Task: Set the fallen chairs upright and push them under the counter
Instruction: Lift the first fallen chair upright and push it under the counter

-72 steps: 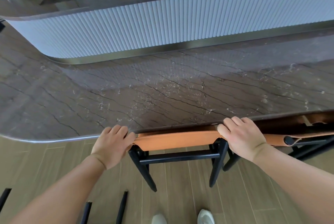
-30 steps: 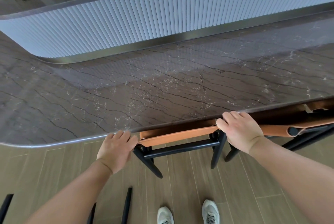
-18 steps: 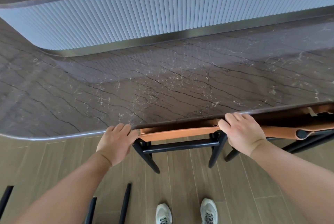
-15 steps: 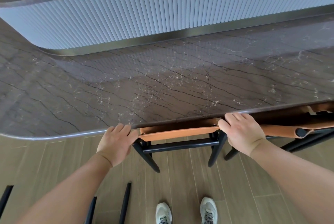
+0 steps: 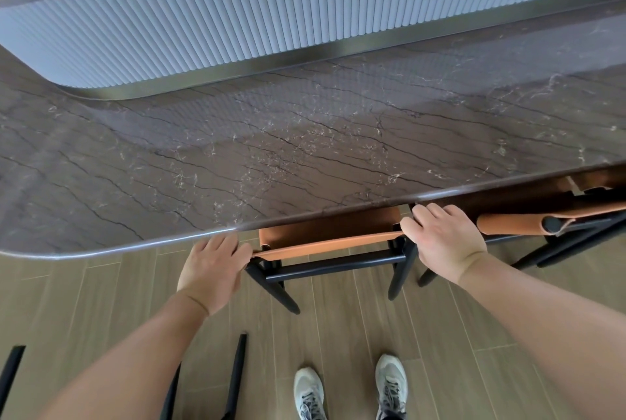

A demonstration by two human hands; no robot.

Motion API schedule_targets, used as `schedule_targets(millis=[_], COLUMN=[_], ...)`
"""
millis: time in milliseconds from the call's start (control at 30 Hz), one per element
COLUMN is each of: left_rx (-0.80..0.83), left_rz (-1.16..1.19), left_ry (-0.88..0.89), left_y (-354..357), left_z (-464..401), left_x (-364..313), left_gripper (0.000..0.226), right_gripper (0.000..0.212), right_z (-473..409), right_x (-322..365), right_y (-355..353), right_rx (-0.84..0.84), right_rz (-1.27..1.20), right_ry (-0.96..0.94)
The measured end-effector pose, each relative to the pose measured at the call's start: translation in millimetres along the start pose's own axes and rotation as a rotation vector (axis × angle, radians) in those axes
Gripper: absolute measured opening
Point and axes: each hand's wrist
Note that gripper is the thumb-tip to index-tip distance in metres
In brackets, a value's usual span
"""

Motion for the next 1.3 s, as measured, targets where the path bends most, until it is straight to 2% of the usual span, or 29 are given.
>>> schedule_targets(millis=[333,1000,1300], left_rx=[0.023,0.001,0.0], left_rz=[0.022,-0.027,0.05], left_ry=[-0.059,0.019,-0.045], left_y=[15,17,19], left_z=[12,5,8], left_x=[-26,8,-10], left_gripper=[0.038,0.035,0.036], right_gripper=[0.036,0.024,0.031], right_z=[16,7,6], right_x=[-4,12,4], right_y=[2,11,11], right_rx=[0.087,0.058,0.08], right_rz=[-0.025,-0.014,-0.009], right_ry=[0.032,0.009,0.033])
Point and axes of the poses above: each hand's wrist, its own z-axis away from the middle knuckle, its own y-axis out of the palm, x = y × z, and after that the axes turned 3 degrees about -x, right-handed
